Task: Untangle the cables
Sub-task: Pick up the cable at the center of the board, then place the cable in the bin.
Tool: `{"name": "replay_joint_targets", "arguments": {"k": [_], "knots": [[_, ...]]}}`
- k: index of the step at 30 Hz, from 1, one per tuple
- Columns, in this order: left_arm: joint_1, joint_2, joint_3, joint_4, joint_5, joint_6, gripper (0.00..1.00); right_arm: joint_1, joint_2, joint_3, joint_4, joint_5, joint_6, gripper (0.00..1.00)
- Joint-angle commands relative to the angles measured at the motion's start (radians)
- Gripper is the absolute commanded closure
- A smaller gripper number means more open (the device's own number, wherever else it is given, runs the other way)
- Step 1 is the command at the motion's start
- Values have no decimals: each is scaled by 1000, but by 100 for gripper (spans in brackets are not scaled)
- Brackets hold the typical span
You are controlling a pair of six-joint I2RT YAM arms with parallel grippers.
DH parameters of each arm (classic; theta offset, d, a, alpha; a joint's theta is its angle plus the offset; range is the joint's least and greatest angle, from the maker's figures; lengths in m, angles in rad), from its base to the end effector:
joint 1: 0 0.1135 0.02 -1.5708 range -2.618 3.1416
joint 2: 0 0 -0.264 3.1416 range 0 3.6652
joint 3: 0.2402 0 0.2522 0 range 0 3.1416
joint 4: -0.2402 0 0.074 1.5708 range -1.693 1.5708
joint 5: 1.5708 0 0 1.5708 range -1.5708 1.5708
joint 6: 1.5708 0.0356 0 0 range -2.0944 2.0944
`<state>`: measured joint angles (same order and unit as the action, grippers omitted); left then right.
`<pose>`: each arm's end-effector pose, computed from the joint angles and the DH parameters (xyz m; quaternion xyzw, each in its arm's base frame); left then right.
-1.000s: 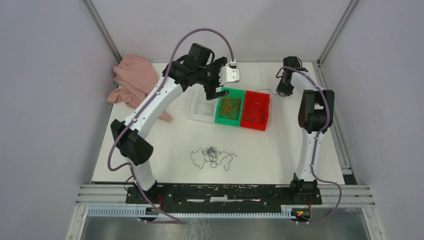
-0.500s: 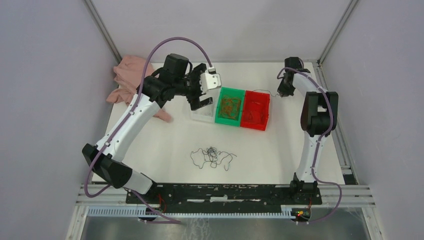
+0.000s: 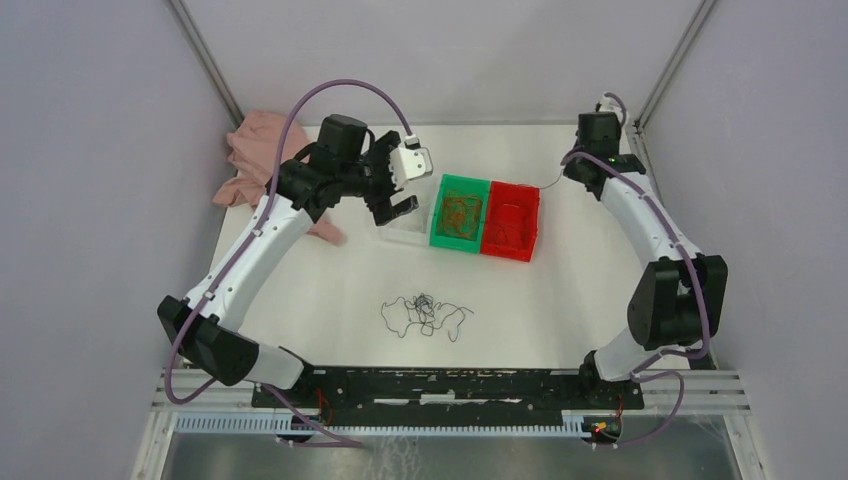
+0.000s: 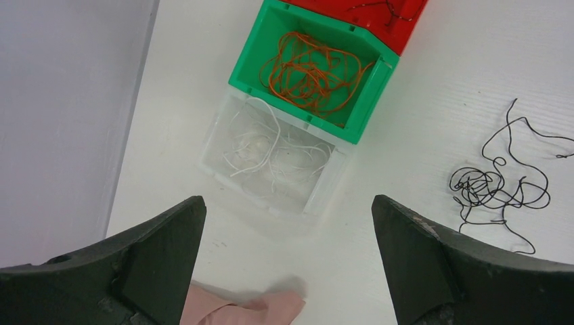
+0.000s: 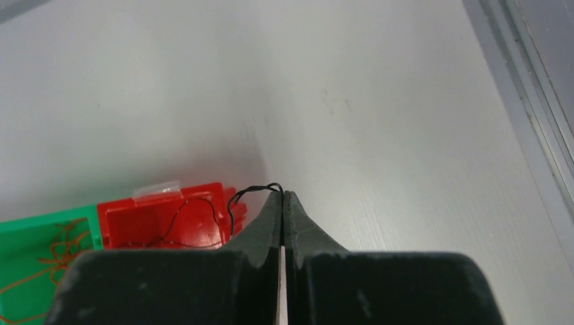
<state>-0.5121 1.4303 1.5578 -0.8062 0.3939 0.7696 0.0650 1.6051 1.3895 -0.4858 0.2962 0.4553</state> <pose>0.2562 -0.1597 0.3985 0.5966 0.6587 -0.1208 0.4422 0.3636 0.0133 0.3138 0.2349 0.8680 -0.0222 0.4369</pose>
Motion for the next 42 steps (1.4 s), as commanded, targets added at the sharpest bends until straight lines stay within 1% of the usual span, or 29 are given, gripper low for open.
{"name": "replay_joint_targets", "arguments": {"k": [1,7,11,16,24,32,33,34,35,37,38,40,42], "knots": [[6,-32,-5,51,0,-47,0,114,-13,-66,32,145,-101,100],[13,-40,-27,62,2,-41,1,272,64,-32,23,282,-182,100],[21,-49,-46,72,4,-30,1,343,135,13,11,312,-207,100],[37,-52,-59,78,14,-28,2,399,225,56,4,328,-227,100],[88,-69,-82,65,55,-13,2,426,354,94,-9,314,-217,100],[159,-90,-107,29,113,8,2,426,434,99,-39,299,-188,100],[164,-94,-111,27,121,9,2,427,432,94,-37,299,-188,97],[170,-96,-114,26,126,10,2,427,427,92,-37,300,-188,91],[173,-100,-115,23,132,12,2,425,420,93,-37,302,-190,88],[178,-103,-113,13,142,16,1,421,398,105,-42,295,-191,84],[179,-103,-112,2,146,20,1,418,386,114,-46,287,-189,79],[182,-101,-105,-38,161,45,0,413,359,137,-57,273,-188,65],[182,-98,-101,-95,181,87,1,405,333,162,-78,253,-193,61]]}}
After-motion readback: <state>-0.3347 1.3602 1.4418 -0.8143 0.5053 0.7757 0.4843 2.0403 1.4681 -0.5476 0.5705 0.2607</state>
